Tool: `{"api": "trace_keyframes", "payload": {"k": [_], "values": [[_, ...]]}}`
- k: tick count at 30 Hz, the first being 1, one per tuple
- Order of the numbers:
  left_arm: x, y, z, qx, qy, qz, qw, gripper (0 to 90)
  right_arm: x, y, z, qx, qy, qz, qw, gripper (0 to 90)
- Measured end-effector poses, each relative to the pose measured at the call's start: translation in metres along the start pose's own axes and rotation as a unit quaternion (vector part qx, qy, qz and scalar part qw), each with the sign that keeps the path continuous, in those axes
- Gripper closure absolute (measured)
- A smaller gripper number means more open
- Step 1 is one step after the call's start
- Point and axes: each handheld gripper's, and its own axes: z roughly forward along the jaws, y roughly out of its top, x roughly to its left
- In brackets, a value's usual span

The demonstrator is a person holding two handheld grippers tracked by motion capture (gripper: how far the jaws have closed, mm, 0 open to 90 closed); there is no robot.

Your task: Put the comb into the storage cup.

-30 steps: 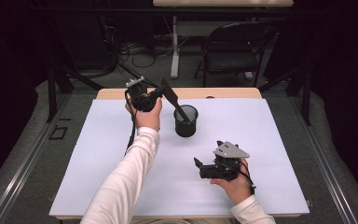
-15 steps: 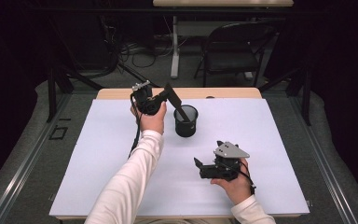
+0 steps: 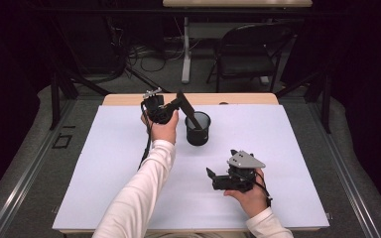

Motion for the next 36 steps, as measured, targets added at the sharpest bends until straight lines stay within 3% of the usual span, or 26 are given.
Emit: {"api": "trace_keyframes", "payload": {"k": [36], "values": [[0.0095, -0.0038, 0.0007, -0.001, 0.007, -0.013, 0.9999, 84.3, 0.0014, -0.0004, 0.0007, 0.002, 0.001, -0.001, 1.0000, 0.0]]}}
